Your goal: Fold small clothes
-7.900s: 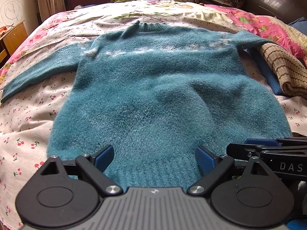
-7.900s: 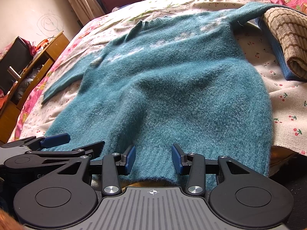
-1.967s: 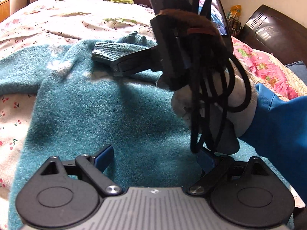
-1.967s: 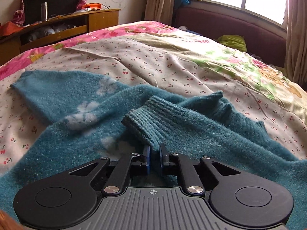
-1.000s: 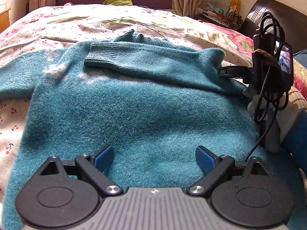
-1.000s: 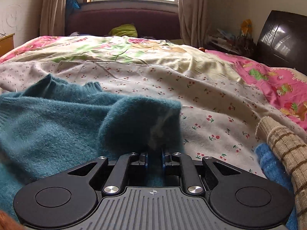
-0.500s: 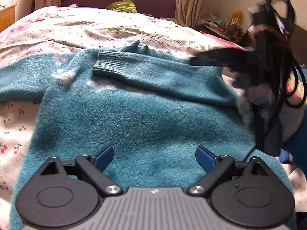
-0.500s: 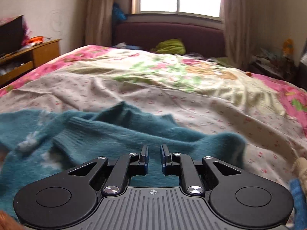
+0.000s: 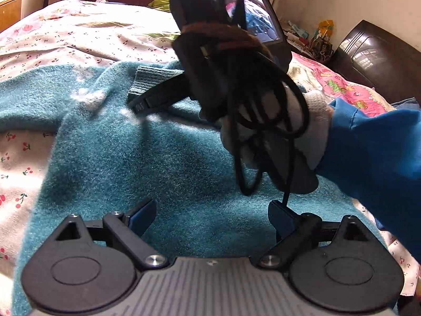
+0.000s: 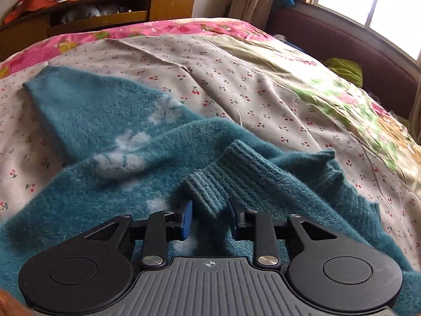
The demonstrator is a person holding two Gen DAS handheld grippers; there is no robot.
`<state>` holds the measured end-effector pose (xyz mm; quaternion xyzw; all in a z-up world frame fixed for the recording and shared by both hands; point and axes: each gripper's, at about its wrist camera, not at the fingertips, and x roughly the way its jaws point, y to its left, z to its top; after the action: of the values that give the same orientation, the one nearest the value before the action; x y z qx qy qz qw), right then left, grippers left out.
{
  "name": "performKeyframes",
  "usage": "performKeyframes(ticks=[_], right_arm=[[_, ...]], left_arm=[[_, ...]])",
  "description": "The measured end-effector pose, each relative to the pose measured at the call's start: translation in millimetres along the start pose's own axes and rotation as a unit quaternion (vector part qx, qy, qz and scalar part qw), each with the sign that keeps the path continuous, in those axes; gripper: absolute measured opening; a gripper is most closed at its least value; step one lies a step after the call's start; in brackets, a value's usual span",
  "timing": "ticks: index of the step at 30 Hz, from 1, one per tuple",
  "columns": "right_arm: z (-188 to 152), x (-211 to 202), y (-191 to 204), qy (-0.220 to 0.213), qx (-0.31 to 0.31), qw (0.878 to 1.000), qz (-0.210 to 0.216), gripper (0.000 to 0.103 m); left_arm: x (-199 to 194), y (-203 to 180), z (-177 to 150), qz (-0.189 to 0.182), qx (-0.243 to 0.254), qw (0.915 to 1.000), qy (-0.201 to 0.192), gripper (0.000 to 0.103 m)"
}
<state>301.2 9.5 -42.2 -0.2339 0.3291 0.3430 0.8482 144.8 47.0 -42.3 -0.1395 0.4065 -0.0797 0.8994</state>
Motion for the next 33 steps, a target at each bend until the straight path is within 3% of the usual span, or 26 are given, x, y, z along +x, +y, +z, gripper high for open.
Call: performKeyframes(ticks=[1, 6, 11, 18, 23, 26, 29, 31, 33], right_arm=[[1, -5, -1, -0.006, 0.012, 1.000, 0.005, 0.009], [6, -24, 1, -0.042, 0.035, 0.997, 0.048, 0.007], [0, -5, 4, -0.014, 0.048, 0.996, 0.069, 0.008], [-2, -7, -11, -0.019, 0.093, 0.989, 0.110, 0.012], [-10, -62, -51, -0.097, 0.150, 0.979, 0.099, 0.012], [-37, -106, -96, -0.139, 0.206, 0.967, 0.062, 0.012], [-69, -131, -139, -0.147, 0.238, 0.959, -0.041, 0.013], [-91, -135, -169, -0.137, 0.263, 0.947, -0.123, 0.013], [-107, -128, -195, -0.121, 0.301, 0.932, -0.164, 0.013]], left_arm=[[0, 0, 0, 0.001, 0.000, 1.0000, 0.000, 0.101], [2, -2, -2, 0.003, 0.005, 1.0000, 0.002, 0.101], [7, -6, -3, 0.013, 0.013, 0.9998, 0.011, 0.101], [13, -11, -4, 0.018, 0.020, 0.9996, 0.012, 0.102], [12, -12, -2, 0.030, 0.017, 0.9994, 0.000, 0.102], [3, -18, 9, 0.027, 0.022, 0.9992, -0.020, 0.102], [2, -29, 36, 0.012, 0.044, 0.9984, -0.033, 0.102], [9, -38, 57, 0.017, 0.072, 0.9959, -0.052, 0.102], [23, -49, 76, 0.029, 0.101, 0.9921, -0.069, 0.102]])
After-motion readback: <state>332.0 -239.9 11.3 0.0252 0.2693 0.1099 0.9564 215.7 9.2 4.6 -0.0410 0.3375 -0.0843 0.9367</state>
